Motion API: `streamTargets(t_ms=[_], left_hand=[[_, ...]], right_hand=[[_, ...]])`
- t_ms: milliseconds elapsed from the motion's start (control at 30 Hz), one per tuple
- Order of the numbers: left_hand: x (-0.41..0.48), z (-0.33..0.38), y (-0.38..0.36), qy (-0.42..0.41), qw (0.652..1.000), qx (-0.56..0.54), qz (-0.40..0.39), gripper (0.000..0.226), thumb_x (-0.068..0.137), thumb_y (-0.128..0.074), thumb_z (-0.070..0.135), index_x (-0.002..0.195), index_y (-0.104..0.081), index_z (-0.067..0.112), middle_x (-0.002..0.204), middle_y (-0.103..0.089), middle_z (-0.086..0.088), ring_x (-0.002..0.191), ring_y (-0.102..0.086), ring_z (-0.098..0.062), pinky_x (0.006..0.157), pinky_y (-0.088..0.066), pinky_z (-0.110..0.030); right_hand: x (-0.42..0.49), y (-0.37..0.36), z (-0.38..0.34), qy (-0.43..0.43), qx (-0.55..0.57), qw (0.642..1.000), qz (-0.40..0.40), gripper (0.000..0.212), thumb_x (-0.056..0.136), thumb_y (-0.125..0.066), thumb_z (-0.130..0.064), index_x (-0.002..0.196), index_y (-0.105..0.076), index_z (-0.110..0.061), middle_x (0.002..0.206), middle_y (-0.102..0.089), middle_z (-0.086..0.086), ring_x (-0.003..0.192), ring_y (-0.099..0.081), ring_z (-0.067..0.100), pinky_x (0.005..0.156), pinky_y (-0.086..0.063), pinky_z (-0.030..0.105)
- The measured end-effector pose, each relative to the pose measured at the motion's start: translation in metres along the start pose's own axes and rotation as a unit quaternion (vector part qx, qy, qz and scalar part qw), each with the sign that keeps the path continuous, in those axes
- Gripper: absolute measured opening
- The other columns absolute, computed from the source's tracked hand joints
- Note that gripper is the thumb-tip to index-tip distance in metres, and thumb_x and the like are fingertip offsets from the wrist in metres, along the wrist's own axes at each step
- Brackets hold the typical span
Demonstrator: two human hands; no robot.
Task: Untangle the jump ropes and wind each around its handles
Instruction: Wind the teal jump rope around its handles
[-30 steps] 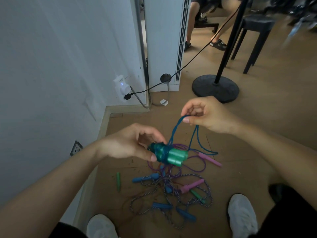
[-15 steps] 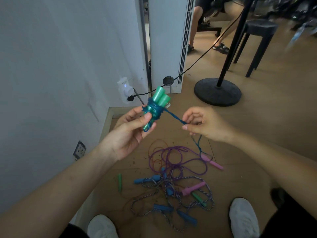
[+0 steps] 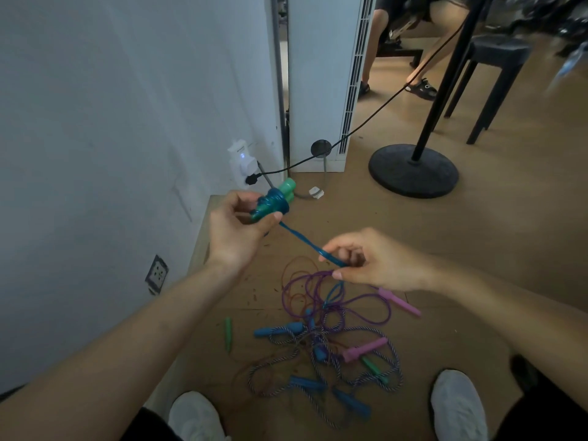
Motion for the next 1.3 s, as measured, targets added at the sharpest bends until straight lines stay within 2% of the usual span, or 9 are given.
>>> streamTargets(t_ms=[133, 300, 500, 600, 767, 867, 1000, 1133, 1300], left_hand=[[-0.001, -0.004, -0.001, -0.134, 0.972, 0.166, -0.102, 0.036, 0.071, -0.088, 0.016, 0.100, -0.071, 0.029, 0.089, -0.064, 0.017, 0.079, -0.060, -0.005, 0.071, -0.052, -0.022], [0.000, -0.012, -0.002, -0.183, 0.918, 0.249, -0.250, 0.038, 0.072, -0.087, 0.012, 0.105, -0.072, 0.025, 0.101, -0.064, 0.009, 0.088, -0.060, -0.008, 0.079, -0.055, -0.034], [-0.011, 0.004, -0.005, -0.064, 0.872, 0.140, -0.464, 0.040, 0.077, -0.075, -0.009, 0.105, -0.068, 0.018, 0.102, -0.070, 0.002, 0.092, -0.069, -0.014, 0.084, -0.058, -0.036], [-0.015, 0.013, -0.006, -0.048, 0.861, 0.107, -0.494, 0.046, 0.077, -0.078, -0.007, 0.109, -0.063, 0.024, 0.102, -0.070, -0.001, 0.095, -0.068, -0.019, 0.085, -0.057, -0.037], [-0.019, 0.022, -0.002, -0.049, 0.837, 0.094, -0.537, 0.073, 0.081, -0.076, -0.004, 0.135, -0.055, 0.040, 0.109, -0.065, 0.002, 0.103, -0.065, -0.020, 0.089, -0.057, -0.035], [-0.018, 0.023, 0.003, -0.044, 0.849, 0.074, -0.521, 0.060, 0.082, -0.077, -0.001, 0.131, -0.062, 0.029, 0.111, -0.067, -0.004, 0.106, -0.065, -0.026, 0.092, -0.057, -0.044], [-0.012, 0.019, 0.009, -0.019, 0.899, 0.016, -0.437, 0.051, 0.077, -0.081, 0.008, 0.123, -0.066, 0.020, 0.112, -0.071, -0.011, 0.105, -0.067, -0.033, 0.099, -0.052, -0.053], [-0.005, 0.010, 0.011, 0.054, 0.945, -0.085, -0.312, 0.052, 0.070, -0.084, 0.013, 0.119, -0.067, 0.016, 0.115, -0.070, -0.017, 0.097, -0.072, -0.035, 0.097, -0.055, -0.050], [-0.001, 0.007, 0.006, 0.134, 0.948, -0.201, -0.205, 0.048, 0.077, -0.076, 0.007, 0.123, -0.062, 0.005, 0.122, -0.068, -0.018, 0.105, -0.071, -0.031, 0.091, -0.058, -0.038]], right_hand=[[-0.002, 0.007, -0.005, 0.012, -0.016, 1.000, 0.017, 0.014, 0.086, -0.074, -0.010, 0.096, -0.072, -0.019, 0.079, -0.067, 0.005, 0.072, -0.061, 0.019, 0.071, -0.053, 0.038], [-0.001, 0.024, -0.002, 0.009, -0.003, 0.997, 0.075, 0.011, 0.087, -0.072, -0.007, 0.093, -0.074, -0.016, 0.082, -0.072, 0.006, 0.075, -0.066, 0.019, 0.074, -0.053, 0.040], [0.003, 0.033, 0.006, 0.005, -0.006, 0.993, 0.114, 0.006, 0.086, -0.073, -0.006, 0.091, -0.073, -0.010, 0.083, -0.073, 0.007, 0.079, -0.067, 0.023, 0.074, -0.054, 0.035], [0.005, 0.037, 0.012, -0.001, -0.006, 0.993, 0.119, 0.007, 0.084, -0.076, -0.006, 0.089, -0.072, -0.008, 0.083, -0.072, 0.010, 0.076, -0.067, 0.023, 0.072, -0.054, 0.031], [0.008, 0.040, 0.020, -0.023, -0.002, 0.995, 0.097, 0.009, 0.082, -0.077, -0.003, 0.087, -0.071, -0.008, 0.076, -0.070, 0.005, 0.063, -0.058, -0.001, 0.064, -0.046, 0.014], [0.009, 0.041, 0.024, -0.036, -0.009, 0.996, 0.079, 0.014, 0.083, -0.075, 0.000, 0.088, -0.070, -0.011, 0.078, -0.070, 0.004, 0.065, -0.058, -0.002, 0.065, -0.047, 0.013], [0.010, 0.042, 0.033, -0.052, -0.027, 0.997, 0.059, 0.022, 0.084, -0.074, 0.000, 0.090, -0.068, -0.020, 0.088, -0.072, 0.011, 0.073, -0.063, 0.004, 0.072, -0.052, 0.018], [0.009, 0.037, 0.038, -0.088, 0.010, 0.995, 0.047, 0.018, 0.084, -0.074, 0.001, 0.095, -0.068, -0.012, 0.087, -0.068, 0.016, 0.077, -0.064, 0.012, 0.086, -0.056, 0.033], [0.007, 0.023, 0.037, -0.108, 0.119, 0.986, 0.047, 0.028, 0.085, -0.072, 0.000, 0.110, -0.062, -0.008, 0.079, -0.067, 0.010, 0.074, -0.068, 0.017, 0.074, -0.059, 0.030]])
Point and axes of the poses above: each hand's wrist, its own x-axis towards the middle knuckle, its own y-axis out of the back of the hand, z = x × y, the point moved 1 cm from there along x, towards the middle knuckle
